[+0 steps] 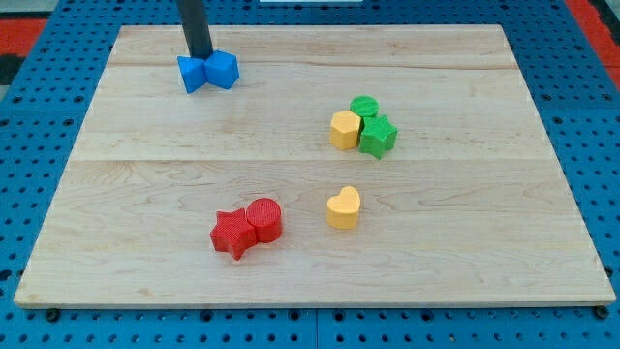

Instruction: Push blue cube closely to the yellow hexagon

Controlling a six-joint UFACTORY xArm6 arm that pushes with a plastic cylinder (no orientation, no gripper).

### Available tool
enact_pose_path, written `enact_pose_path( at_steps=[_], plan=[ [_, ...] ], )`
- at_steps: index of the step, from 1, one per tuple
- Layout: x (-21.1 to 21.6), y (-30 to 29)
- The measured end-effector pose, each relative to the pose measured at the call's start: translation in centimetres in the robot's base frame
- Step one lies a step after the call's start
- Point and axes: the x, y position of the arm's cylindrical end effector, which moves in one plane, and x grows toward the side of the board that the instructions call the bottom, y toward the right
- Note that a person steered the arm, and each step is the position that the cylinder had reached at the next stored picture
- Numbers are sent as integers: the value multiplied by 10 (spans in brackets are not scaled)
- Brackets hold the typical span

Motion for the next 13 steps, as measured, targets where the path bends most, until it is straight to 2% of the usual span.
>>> enact_pose_path(
  at_steps=[3,5,13],
  plan=[
    [11,39],
    [34,41],
    [49,99]
  ],
)
